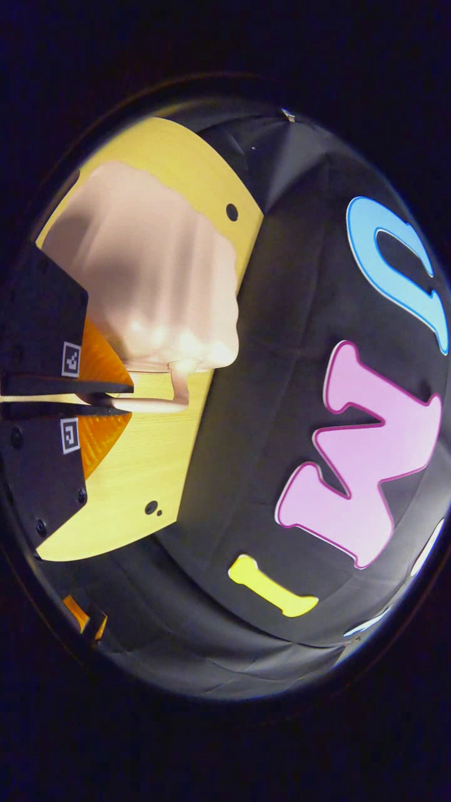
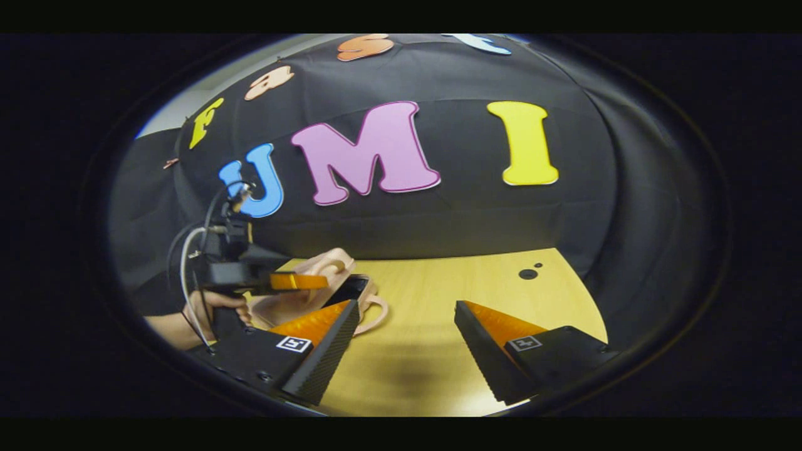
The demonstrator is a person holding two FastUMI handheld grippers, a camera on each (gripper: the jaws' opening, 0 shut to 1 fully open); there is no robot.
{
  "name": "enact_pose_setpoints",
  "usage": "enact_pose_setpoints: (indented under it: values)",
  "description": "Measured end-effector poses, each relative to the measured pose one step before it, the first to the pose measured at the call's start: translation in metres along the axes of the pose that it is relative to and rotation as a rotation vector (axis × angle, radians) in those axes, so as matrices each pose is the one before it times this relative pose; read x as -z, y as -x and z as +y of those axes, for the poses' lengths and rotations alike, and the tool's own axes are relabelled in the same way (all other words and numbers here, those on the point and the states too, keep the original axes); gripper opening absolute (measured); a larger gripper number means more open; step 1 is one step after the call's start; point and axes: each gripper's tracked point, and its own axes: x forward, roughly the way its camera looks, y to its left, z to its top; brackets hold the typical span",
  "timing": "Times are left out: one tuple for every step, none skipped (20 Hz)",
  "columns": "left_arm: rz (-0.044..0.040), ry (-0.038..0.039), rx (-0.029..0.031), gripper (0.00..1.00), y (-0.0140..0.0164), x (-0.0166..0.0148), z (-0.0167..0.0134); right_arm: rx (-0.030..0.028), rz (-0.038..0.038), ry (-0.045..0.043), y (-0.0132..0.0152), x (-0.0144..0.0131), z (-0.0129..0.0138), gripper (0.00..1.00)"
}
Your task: First open the suitcase, pack the skin care products into it, and then close the suitcase.
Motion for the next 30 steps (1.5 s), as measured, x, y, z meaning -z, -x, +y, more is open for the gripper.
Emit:
enact_pose_setpoints:
  values:
    - [0.0406,-0.01371,-0.02667,0.09,-0.01227,0.0123,-0.00101,0.01405,-0.02289,-0.00408,0.00219,-0.00643,-0.00389,0.97]
    - [0.03424,-0.01951,-0.02429,0.11,-0.01027,0.0097,0.00082,0.01571,-0.01923,-0.00143,0.00182,-0.00592,-0.0055,0.97]
    - [0.02005,-0.01777,-0.02132,0.12,-0.01223,0.00745,-0.00129,0.00775,-0.01073,-0.00308,0.0024,-0.00246,-0.00321,0.97]
    - [0.01483,-0.01454,-0.01465,0.12,-0.00696,0.00787,-0.00267,0.00405,0.00126,-0.00179,0.00269,-0.00053,-0.00182,0.97]
    - [0.00561,-0.01177,-0.00207,0.12,-0.00166,0.00578,-0.00361,0.00532,-0.00141,0.00356,0.00323,0.00016,-0.00297,0.97]
    - [-0.00457,-0.0103,0.00526,0.14,-0.00155,0.00197,-0.00329,0.00973,-0.00132,0.00703,0.00304,-0.0005,-0.00324,0.97]
    - [0.01287,-0.00827,-0.00216,0.18,-0.00083,0.00528,0.00002,0.00823,0.00053,0.00402,0.00369,0.0,-0.00161,0.97]
    - [0.00449,-0.00003,-0.00608,0.24,-0.00048,0.00021,-0.00091,0.00524,0.00299,0.00027,0.00382,0.00187,-0.00007,0.97]
    - [-0.01151,0.00351,-0.00982,0.31,0.00418,-0.00182,-0.00314,0.00448,0.00002,0.00015,0.00443,0.00078,0.0014,0.97]
    - [-0.01334,0.01531,0.01136,0.49,0.00783,-0.00155,-0.0046,0.00448,-0.00405,0.00015,0.00481,-0.00109,0.00134,0.97]
    - [-0.02012,0.02444,0.01597,0.48,0.01344,-0.00531,-0.00071,0.00323,-0.00909,0.00165,0.00548,-0.00264,0.00322,0.97]
    - [-0.02123,0.02819,0.02517,0.55,0.01143,-0.00576,-0.00095,0.00474,-0.00999,0.00238,0.00552,-0.00238,0.00248,0.97]
    - [-0.02714,0.0299,0.01858,0.6,0.01415,-0.00197,0.00159,0.00494,-0.01057,0.00346,0.00631,-0.00253,0.00384,0.97]
    - [-0.03294,0.01668,0.01,0.71,0.01916,-0.00673,0.00176,0.00445,-0.00982,0.00249,0.00595,-0.00259,0.00225,0.97]
    - [-0.10246,-0.00516,-0.03666,0.83,0.03531,-0.01719,0.01477,0.00391,-0.00494,-0.00827,0.00793,-0.00196,0.00565,0.97]
    - [-0.08811,-0.02223,-0.02429,0.87,0.02379,-0.01982,0.01135,0.00415,-0.00504,-0.01388,0.00628,-0.00298,0.00486,0.97]
    - [-0.08618,-0.02783,-0.0148,0.87,0.02581,-0.02092,0.00533,0.00758,-0.00912,-0.01267,0.00569,-0.00508,0.00394,0.97]
    - [-0.09367,-0.03721,-0.01907,0.88,0.03335,-0.02514,0.00878,-0.00127,-0.01655,-0.01266,0.00771,-0.00604,0.00739,0.97]
    - [-0.12524,-0.05244,-0.01459,0.92,0.04793,-0.03559,0.01451,0.0024,-0.0294,0.00679,0.01174,-0.01001,0.00841,0.97]
    - [-0.06072,-0.03334,-0.02784,0.92,0.02456,-0.01992,0.00547,0.00627,-0.03382,0.01082,0.01256,-0.00934,0.00743,0.97]
    - [-0.03947,-0.02361,-0.0154,0.92,0.0168,-0.01396,0.00285,0.00099,-0.02712,-0.00243,0.00911,-0.0069,0.00733,0.97]
    - [-0.03128,-0.01301,-0.00328,0.92,0.01725,-0.01154,0.00368,0.00258,-0.02578,-0.00396,0.00833,-0.0056,0.00495,0.97]
    - [-0.0269,-0.00498,0.01587,0.92,0.01484,-0.00754,0.00086,0.00118,-0.0308,-0.0035,0.00825,-0.0057,0.00599,0.97]
    - [-0.00646,-0.00362,0.01591,0.92,0.01545,-0.00362,-0.00181,0.00267,-0.03266,0.00274,0.01115,-0.00518,0.00633,0.97]
    - [0.0138,0.00145,0.01754,0.92,0.01009,0.0049,-0.00376,0.00963,-0.02319,0.0106,0.00663,-0.0017,0.00191,0.97]
    - [0.0121,-0.0018,0.00748,0.92,0.01102,0.00421,0.00059,0.00237,-0.00964,0.00899,0.00611,0.00273,0.00312,0.97]
    - [0.00121,-0.00847,0.00158,0.92,0.0088,0.00285,0.00246,-0.00681,0.00201,0.00234,0.00463,0.00441,0.00666,0.97]
    - [0.00576,-0.01493,-0.00261,0.92,0.00753,0.00494,0.00402,-0.00603,0.00786,0.00093,0.00453,0.00517,0.00551,0.96]
    - [0.01101,-0.01567,0.00332,0.92,0.00819,0.00676,0.00374,-0.00685,0.01538,-0.00004,0.0042,0.00625,0.00423,1.0]
    - [0.01904,-0.01397,0.01166,0.93,0.00656,0.00879,0.00081,-0.00501,0.01984,-0.00019,0.00387,0.00704,0.00412,0.97]
